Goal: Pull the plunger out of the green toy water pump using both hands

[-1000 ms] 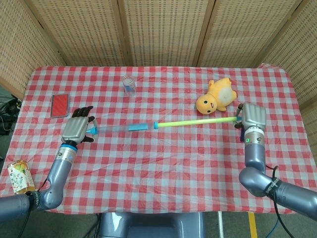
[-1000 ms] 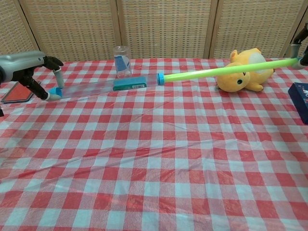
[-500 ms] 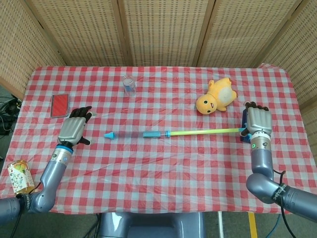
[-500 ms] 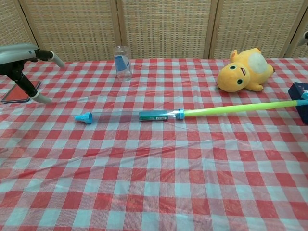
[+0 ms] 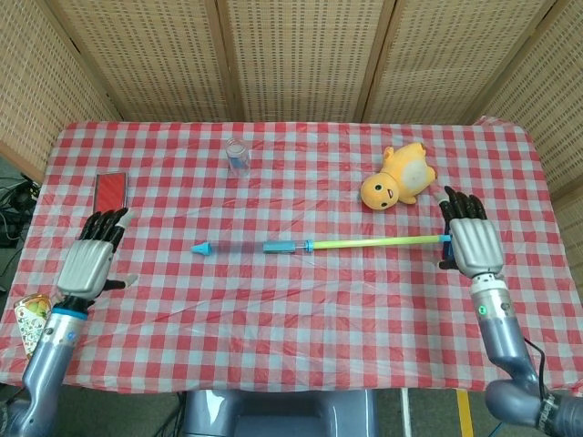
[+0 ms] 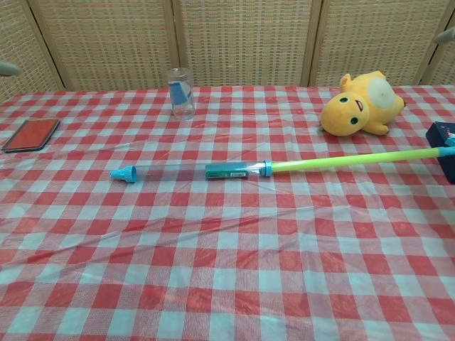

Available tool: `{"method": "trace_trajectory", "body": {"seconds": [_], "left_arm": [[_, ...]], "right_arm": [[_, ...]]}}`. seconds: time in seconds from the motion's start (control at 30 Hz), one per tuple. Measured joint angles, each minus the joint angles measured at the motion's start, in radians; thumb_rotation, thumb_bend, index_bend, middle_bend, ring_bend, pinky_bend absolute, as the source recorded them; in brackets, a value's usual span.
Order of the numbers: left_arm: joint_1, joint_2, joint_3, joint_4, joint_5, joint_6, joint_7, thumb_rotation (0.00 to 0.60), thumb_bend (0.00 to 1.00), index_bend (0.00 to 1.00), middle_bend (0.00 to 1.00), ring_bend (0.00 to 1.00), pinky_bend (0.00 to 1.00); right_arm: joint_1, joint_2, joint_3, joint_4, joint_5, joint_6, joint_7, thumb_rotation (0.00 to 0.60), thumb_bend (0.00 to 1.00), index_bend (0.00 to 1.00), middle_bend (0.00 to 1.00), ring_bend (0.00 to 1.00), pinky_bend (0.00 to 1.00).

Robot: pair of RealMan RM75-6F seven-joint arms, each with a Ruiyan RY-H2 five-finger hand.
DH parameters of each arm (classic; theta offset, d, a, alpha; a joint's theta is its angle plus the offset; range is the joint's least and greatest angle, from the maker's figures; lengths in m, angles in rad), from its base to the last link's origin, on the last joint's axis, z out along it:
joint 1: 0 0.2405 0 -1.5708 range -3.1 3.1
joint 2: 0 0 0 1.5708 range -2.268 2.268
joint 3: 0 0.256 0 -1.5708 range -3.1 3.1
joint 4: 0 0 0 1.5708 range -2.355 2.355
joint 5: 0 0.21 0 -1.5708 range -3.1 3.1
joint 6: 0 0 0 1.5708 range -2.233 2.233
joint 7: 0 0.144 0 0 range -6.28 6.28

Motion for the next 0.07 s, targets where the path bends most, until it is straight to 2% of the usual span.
{"method": "trace_trajectory", "body": {"seconds": [0.07], "left_arm": [[0.049, 0.006, 0.033, 0.012, 0.029, 0.041, -0.009, 0.600, 0.10, 0.00, 0.00, 0.00, 0.00]], "right_arm": [[-0.068, -0.005, -0.052, 0.023, -0.132, 0.069, 0.042, 0.600, 0.12, 0.00, 0.00, 0.00, 0.00]]}}
